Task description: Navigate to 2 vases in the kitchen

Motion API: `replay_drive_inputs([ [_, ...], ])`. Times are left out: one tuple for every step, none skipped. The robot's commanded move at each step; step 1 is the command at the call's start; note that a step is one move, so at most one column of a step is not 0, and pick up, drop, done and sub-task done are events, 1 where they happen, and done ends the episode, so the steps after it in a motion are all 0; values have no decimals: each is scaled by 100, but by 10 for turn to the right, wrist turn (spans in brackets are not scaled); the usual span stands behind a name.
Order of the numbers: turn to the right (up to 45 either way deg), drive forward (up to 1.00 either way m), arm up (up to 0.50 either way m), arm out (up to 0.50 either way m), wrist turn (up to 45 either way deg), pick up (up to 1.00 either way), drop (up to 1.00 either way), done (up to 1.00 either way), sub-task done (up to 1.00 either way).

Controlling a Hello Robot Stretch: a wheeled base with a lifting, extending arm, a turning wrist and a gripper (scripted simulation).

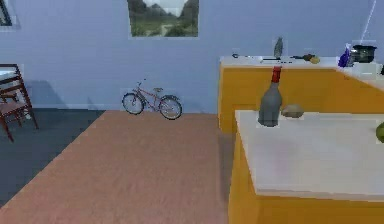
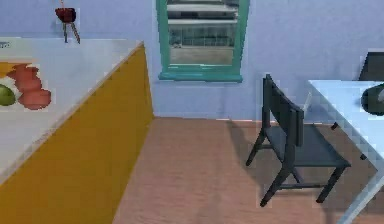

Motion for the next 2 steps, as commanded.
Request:
replay_drive_inputs([
  [450, 0, 0, 0, 0, 0, 0, 0, 0],
  [0, 0, 0, 0, 0, 0, 0, 100, 0],
])
